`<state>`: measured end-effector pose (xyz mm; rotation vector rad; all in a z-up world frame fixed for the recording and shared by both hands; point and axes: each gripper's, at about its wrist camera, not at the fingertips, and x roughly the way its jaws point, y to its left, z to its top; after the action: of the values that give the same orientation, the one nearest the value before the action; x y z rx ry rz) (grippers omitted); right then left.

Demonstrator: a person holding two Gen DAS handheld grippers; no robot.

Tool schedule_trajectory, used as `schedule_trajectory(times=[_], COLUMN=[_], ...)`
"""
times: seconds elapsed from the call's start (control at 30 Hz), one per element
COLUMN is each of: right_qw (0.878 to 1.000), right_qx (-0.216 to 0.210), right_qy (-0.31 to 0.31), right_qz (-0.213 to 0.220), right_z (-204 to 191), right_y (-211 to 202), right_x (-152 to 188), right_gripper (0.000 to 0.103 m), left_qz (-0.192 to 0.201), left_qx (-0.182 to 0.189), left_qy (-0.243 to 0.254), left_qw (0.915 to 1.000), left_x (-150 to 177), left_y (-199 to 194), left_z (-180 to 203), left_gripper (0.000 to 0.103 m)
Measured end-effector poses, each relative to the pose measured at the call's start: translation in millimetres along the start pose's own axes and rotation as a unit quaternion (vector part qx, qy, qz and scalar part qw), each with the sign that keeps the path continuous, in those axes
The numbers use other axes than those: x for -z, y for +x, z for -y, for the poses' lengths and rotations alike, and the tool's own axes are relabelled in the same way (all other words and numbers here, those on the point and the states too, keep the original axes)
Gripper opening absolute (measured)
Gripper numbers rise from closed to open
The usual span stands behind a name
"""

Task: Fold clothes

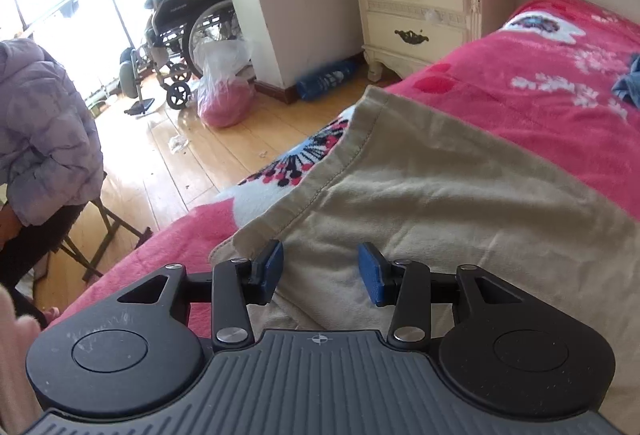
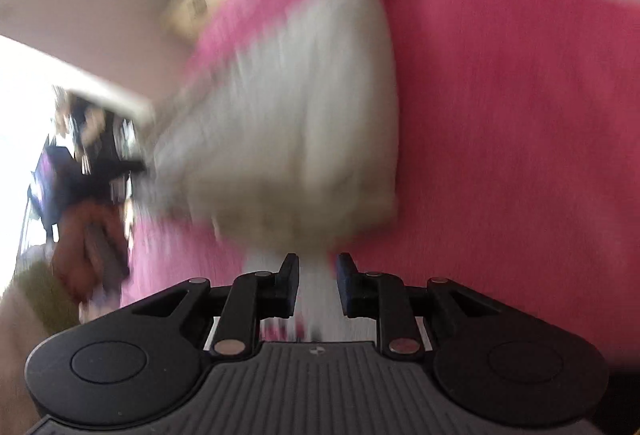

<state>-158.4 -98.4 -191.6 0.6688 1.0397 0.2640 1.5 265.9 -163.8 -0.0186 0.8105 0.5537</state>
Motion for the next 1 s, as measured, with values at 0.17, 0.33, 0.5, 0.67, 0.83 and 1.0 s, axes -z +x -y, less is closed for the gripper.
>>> schedule_trajectory(times=[0.17,0.33,0.5,0.67,0.83,1.0], right_qw=[0.998,0.994,0.997,0.989,0.989,0.989], right_qx=[0.043,-0.011,0.018,0.029,-0.024,-0.043], right_qy=[0.04,0.068,0.067,0.134,0.141,0.098], right_qz=[0.031,-0.089,0.021,0.058,-0.028,-0.1], right_z=[20,17,27,72,84,69], right_y=[5,26,-10,-18,25,52], right_x=[-11,14,-15,-72,-110,-127], right_gripper=[0.023,0.023,0.024,0.038,0.045,0.047], left_qz=[0.032,0.03,0.022,-0.021,-0.111,-0.129], left_qx=[0.034,0.038,0.104,0.296,0.388,0.392], left_qy=[0.032,0.054,0.071,0.176,0.185,0.145], left_qw=[0.9984,0.9973,0.9919,0.9387,0.8959,0.8994], left_x=[5,16,30,85,152,169], left_y=[-30,-31,-53,-111,-134,-120], left_z=[6,28,44,71,105,125], left_gripper=[0.043,0.043,0.043,0.044,0.043,0.043])
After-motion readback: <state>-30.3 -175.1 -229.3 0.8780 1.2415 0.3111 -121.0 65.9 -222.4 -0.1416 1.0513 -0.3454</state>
